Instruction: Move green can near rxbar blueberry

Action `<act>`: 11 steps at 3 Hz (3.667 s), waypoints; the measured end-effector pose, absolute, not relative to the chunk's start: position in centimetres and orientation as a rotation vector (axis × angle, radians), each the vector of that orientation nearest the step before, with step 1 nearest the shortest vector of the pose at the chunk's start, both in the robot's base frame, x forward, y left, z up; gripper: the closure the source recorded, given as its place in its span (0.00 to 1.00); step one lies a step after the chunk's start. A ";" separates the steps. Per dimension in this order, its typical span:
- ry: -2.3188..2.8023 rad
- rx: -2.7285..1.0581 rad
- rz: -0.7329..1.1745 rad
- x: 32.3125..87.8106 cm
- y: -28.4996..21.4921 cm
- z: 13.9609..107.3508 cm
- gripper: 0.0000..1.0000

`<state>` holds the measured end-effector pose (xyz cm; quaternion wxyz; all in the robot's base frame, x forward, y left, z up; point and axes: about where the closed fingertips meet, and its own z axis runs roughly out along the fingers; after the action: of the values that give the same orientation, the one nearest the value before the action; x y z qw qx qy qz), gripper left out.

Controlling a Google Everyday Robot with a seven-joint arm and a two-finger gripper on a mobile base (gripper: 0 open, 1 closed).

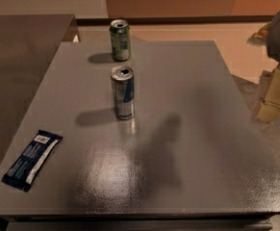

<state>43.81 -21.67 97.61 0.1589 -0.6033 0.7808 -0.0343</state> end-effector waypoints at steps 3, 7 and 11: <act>2.195 -1.606 -0.107 49.6 -19.8 97.7 0.00; 2.086 -1.400 0.062 69.8 -13.8 96.7 0.00; 1.955 -1.197 0.209 76.4 -2.9 94.2 0.00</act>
Offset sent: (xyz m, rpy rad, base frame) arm 0.0365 0.0223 -0.0043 0.0653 -0.0550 -0.0346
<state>76.40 -2.90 94.22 0.4078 -0.4749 0.7754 0.0828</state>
